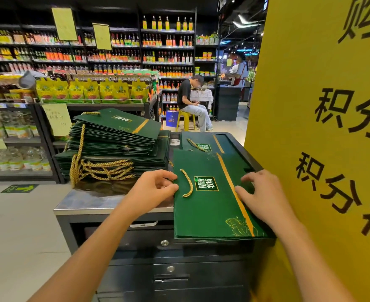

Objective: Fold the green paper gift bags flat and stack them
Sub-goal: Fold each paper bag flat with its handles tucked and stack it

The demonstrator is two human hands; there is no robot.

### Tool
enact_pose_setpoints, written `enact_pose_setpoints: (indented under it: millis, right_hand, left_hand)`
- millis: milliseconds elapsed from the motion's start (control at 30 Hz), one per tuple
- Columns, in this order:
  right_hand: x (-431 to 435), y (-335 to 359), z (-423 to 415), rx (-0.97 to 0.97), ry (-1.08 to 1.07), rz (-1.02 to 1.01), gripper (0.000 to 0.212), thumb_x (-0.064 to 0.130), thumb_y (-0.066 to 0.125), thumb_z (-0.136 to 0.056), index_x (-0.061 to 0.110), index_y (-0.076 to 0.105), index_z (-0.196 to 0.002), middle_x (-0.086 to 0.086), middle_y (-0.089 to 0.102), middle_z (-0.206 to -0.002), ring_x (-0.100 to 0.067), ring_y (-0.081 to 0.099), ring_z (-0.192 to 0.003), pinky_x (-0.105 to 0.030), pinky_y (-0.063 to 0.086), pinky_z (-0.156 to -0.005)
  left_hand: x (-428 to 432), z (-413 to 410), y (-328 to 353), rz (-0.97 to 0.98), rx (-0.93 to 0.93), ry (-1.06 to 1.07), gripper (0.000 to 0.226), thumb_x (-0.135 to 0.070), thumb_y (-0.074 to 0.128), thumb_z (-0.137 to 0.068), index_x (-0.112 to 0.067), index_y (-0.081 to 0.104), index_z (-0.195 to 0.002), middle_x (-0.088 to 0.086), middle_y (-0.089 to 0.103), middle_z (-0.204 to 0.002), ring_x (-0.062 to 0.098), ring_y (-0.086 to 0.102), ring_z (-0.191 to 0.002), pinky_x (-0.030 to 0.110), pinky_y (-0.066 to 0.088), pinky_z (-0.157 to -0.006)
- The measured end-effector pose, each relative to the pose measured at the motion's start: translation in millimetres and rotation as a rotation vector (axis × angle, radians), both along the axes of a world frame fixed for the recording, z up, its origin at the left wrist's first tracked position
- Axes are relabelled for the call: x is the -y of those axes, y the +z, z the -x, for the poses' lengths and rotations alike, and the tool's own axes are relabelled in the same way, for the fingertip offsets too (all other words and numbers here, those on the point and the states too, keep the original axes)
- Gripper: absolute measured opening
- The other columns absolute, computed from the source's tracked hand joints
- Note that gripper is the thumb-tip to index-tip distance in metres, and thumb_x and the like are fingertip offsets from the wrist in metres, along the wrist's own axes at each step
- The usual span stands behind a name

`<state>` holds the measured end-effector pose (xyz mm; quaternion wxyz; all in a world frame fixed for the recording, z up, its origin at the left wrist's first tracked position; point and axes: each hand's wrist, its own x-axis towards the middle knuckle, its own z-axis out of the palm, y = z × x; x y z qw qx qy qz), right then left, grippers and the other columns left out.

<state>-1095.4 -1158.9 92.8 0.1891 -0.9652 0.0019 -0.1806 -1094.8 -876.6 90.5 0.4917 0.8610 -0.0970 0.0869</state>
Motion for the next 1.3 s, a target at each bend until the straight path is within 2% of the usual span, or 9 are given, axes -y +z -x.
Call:
enact_pose_setpoints:
  millis: [233, 367, 500, 667, 867, 1000, 1067, 1167, 1300]
  right_hand:
    - [-66, 24, -18, -0.06, 0.339, -0.214, 0.034, 0.045, 0.067, -0.092, 0.019, 0.072, -0.114, 0.011, 0.066, -0.105, -0.007, 0.06, -0.097, -0.025, 0.047, -0.088]
    - [-100, 33, -44, -0.122, 0.314, -0.139, 0.047, 0.058, 0.071, -0.084, 0.018, 0.075, -0.109, 0.002, 0.073, -0.106, -0.016, 0.067, -0.1, -0.035, 0.055, -0.088]
    - [-114, 33, -59, -0.137, 0.295, -0.086, 0.027, 0.049, 0.081, -0.078, 0.027, 0.077, -0.092, 0.004, 0.076, -0.096, -0.02, 0.07, -0.094, -0.042, 0.059, -0.085]
    - [-114, 17, -69, -0.099, 0.277, -0.076, 0.022, 0.037, 0.079, -0.083, 0.032, 0.066, -0.066, 0.005, 0.074, -0.083, -0.024, 0.069, -0.087, -0.044, 0.059, -0.08]
    - [-108, 15, -67, -0.129, 0.359, -0.106, 0.028, 0.025, 0.061, -0.095, 0.006, 0.07, -0.075, 0.005, 0.063, -0.063, -0.024, 0.064, -0.069, -0.034, 0.052, -0.063]
    - [-91, 19, -68, -0.159, 0.436, -0.384, 0.035, 0.021, 0.058, -0.091, -0.013, 0.059, -0.08, -0.009, 0.049, -0.065, -0.018, 0.042, -0.062, -0.031, 0.038, -0.06]
    - [-81, 23, -68, -0.206, 0.424, -0.611, 0.032, 0.019, 0.057, -0.091, -0.008, 0.054, -0.074, -0.008, 0.041, -0.066, -0.019, 0.037, -0.066, -0.034, 0.037, -0.067]
    - [-72, 25, -66, -0.34, 0.404, -0.904, 0.011, 0.011, 0.057, -0.094, 0.003, 0.061, -0.088, 0.001, 0.042, -0.063, -0.017, 0.042, -0.07, -0.034, 0.044, -0.078]
    - [-70, 23, -64, -0.34, 0.43, -0.904, 0.009, 0.01, 0.063, -0.093, 0.003, 0.068, -0.09, -0.005, 0.059, -0.076, -0.018, 0.058, -0.078, -0.031, 0.054, -0.086]
  left_hand:
    - [-1, -1, -9, -0.067, 0.088, 0.058, 0.022, -0.021, 0.073, -0.091, -0.022, 0.071, -0.113, -0.005, 0.073, -0.088, 0.002, 0.065, -0.069, 0.021, 0.057, -0.072]
    - [-1, -4, -13, -0.069, 0.111, 0.07, 0.021, -0.023, 0.075, -0.089, -0.021, 0.073, -0.11, -0.01, 0.072, -0.087, 0.0, 0.063, -0.069, 0.026, 0.057, -0.076]
    - [-2, -6, -13, -0.048, 0.077, 0.064, 0.023, -0.024, 0.076, -0.087, -0.019, 0.075, -0.109, -0.009, 0.072, -0.082, 0.004, 0.062, -0.068, 0.035, 0.061, -0.077]
    - [0, -5, -14, -0.117, 0.104, 0.075, 0.027, -0.025, 0.073, -0.09, -0.02, 0.076, -0.117, -0.016, 0.068, -0.068, -0.004, 0.06, -0.06, 0.02, 0.052, -0.067]
    - [1, -2, -13, -0.185, 0.127, 0.066, 0.029, -0.031, 0.07, -0.093, -0.024, 0.074, -0.121, -0.009, 0.072, -0.073, 0.001, 0.063, -0.066, 0.026, 0.057, -0.073]
    - [2, -1, -13, -0.191, 0.139, 0.064, 0.028, -0.029, 0.069, -0.093, -0.024, 0.074, -0.12, -0.011, 0.069, -0.069, -0.003, 0.061, -0.062, 0.013, 0.049, -0.065]
    - [2, -1, -13, -0.182, 0.132, 0.067, 0.028, -0.028, 0.069, -0.094, -0.023, 0.074, -0.121, -0.014, 0.068, -0.069, -0.004, 0.062, -0.062, 0.012, 0.049, -0.065]
    - [3, -2, -14, -0.178, 0.129, 0.074, 0.03, -0.028, 0.069, -0.093, -0.021, 0.074, -0.122, -0.015, 0.066, -0.069, -0.002, 0.061, -0.062, 0.017, 0.053, -0.068]
    - [2, -1, -15, -0.192, 0.136, 0.076, 0.031, -0.029, 0.069, -0.094, -0.023, 0.073, -0.124, -0.018, 0.064, -0.073, -0.004, 0.059, -0.064, 0.012, 0.047, -0.068]
